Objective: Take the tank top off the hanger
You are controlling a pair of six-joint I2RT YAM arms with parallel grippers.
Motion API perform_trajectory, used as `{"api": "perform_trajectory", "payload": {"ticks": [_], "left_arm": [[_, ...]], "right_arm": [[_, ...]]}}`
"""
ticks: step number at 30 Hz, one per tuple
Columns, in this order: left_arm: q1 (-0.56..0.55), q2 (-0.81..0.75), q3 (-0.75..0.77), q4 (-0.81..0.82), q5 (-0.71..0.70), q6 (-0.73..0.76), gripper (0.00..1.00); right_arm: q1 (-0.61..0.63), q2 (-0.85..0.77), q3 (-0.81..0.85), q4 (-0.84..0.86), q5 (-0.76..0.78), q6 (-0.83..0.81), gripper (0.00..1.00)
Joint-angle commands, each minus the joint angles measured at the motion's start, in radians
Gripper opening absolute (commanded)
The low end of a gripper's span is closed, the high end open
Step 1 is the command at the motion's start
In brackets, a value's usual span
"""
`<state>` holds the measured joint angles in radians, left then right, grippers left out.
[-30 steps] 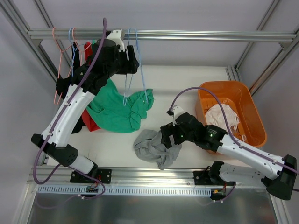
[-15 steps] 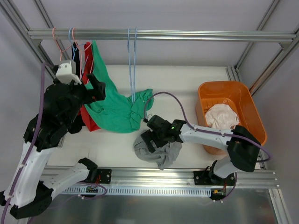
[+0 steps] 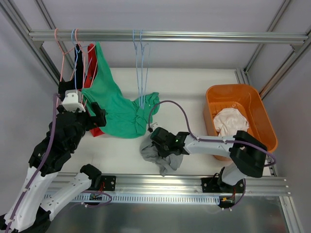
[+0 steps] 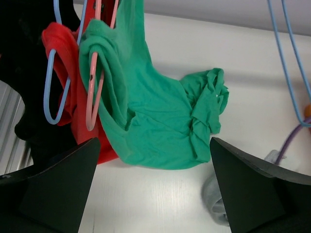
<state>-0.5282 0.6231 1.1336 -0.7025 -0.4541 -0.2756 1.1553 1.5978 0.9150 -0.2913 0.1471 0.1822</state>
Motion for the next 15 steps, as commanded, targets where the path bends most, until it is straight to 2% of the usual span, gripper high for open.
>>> {"api": "perform_trajectory", "payload": {"ticks": [1, 5, 10, 13, 15], "left_arm": [[0.007, -0.049, -0.073, 0.008, -0.038, 0.027, 0.99], [0.008, -0.112, -0.161, 0.017, -0.072, 0.018, 0.99], [0.008, -0.158, -0.201, 0.023, -0.090, 0.007, 0.99], [0.007, -0.171, -0.202, 0.026, -0.101, 0.003, 0.99], [0.007, -0.174, -0.202, 0.028, -0.107, -0.001, 0.99]], "right_arm": [[-0.002, -0.137, -0.027, 0.011, 0.100, 0.004, 0.00], [-0.003, -0.323, 0.034, -0.119, 0.173, -0.026, 0.00], [-0.052, -0.450, 0.160, -0.297, 0.267, -0.095, 0.00], [-0.137, -0.518, 0.254, -0.411, 0.304, -0.148, 0.00], [-0.241, -0.547, 0.303, -0.480, 0.301, -0.173, 0.00]]}}
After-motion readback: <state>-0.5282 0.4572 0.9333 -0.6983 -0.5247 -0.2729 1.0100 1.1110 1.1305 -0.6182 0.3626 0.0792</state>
